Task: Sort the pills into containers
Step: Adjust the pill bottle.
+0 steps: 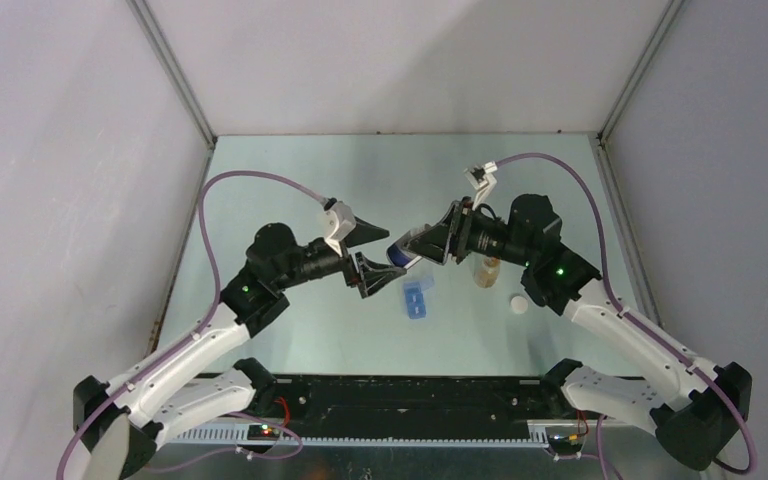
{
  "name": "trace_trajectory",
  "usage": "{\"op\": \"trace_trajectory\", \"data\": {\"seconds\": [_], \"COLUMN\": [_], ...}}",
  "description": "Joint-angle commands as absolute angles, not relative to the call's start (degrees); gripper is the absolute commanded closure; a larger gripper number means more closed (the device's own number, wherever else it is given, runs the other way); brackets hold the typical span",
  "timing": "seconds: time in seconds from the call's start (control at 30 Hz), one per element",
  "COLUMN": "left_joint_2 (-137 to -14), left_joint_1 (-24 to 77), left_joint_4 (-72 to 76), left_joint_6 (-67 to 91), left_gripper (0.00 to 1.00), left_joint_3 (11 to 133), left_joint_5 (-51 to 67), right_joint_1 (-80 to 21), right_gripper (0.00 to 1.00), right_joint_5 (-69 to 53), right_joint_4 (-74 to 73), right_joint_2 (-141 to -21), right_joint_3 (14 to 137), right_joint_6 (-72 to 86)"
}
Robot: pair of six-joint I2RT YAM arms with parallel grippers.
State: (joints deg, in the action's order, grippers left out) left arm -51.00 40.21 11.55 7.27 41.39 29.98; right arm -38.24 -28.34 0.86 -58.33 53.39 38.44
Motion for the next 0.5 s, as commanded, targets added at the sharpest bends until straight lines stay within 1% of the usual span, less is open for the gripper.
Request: {"op": "trace_trajectory", "data": {"seconds": [0.0,0.17,0.27,0.33,0.47], "left_joint_2": [-52.06,-55.20,-56.95,-57.74,-58.81], "left_joint_1": [40.15,40.11,40.09,40.12,40.15], "left_joint_4": [3.91,2.70,1.91,1.44,1.25], "left_joint_6": [2.84,2.02,2.04,2.32,3.17], "left_gripper": [0.09,0.14,0.22,0.25,0.26], "left_joint_3": [45.72,47.91,48.70,49.19,49.39], "left_joint_5": [31.18,34.09,36.15,37.20,37.71], "right_joint_1": [-38.28,-38.72,-38.98,-39.08,-39.32], "right_gripper": [0.74,0.74,0.74,0.74,0.74], "right_joint_5": [-31.56,-31.53,-31.51,-31.67,-32.04], "right_joint_4": [0.38,-1.10,-2.06,-2.53,-2.52], "right_joint_2": [-59.54,-60.59,-60.79,-60.86,-60.84], "right_joint_3": [56.52,57.06,57.22,57.30,57.22], "right_joint_6": [35.06,34.61,33.96,33.59,32.75]}}
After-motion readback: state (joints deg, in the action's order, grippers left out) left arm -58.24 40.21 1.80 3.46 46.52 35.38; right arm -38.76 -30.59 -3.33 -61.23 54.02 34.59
